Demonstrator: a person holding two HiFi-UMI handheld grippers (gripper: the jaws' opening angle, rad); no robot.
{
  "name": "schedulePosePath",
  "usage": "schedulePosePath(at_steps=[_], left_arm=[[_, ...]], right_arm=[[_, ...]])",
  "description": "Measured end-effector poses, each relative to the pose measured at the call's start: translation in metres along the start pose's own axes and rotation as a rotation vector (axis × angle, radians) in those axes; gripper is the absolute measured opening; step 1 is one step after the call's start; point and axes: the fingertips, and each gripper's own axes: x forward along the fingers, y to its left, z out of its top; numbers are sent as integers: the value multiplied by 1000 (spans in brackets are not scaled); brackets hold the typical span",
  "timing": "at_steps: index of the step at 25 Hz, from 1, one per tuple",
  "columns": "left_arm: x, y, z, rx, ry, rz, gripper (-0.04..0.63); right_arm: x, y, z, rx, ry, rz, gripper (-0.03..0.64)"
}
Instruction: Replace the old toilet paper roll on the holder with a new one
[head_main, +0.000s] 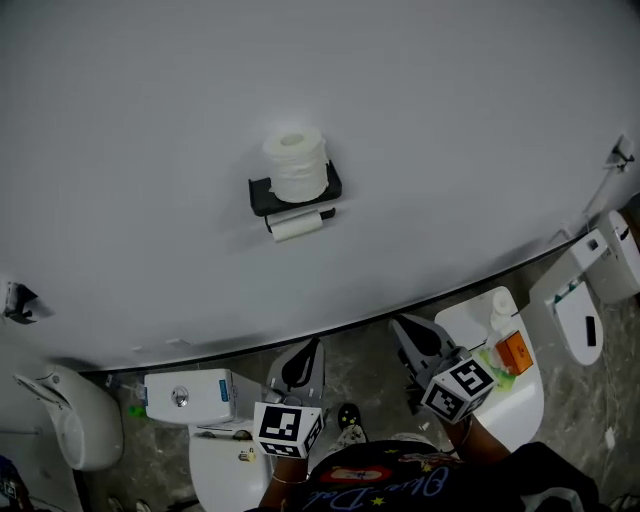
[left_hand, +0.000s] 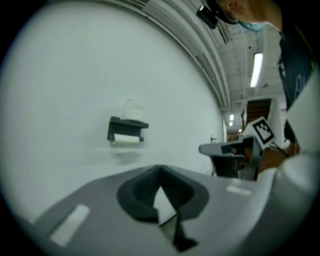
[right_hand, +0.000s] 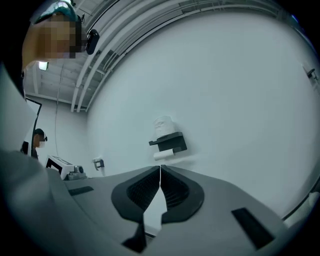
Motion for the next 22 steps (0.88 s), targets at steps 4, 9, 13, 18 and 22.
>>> schedulePosePath(at_steps=[4,9,13,18,22], left_arm=[[25,28,-1,-32,14,-5,-12],[57,48,3,-111,18,-13,-12],[86,65,18,-377,-85,-40,39],[120,95,32,-723,-268,-58,156],[146,119,43,-972,-420,-80,233]], right_arm=[[26,-11,-1,18,14,-5,14],[43,-36,4,17,31,-30,14],[50,-52,18,3,29,-31,14],[52,-71,35,-21,6,-41,14],[50,-90,46,-32,-9,-72,14]])
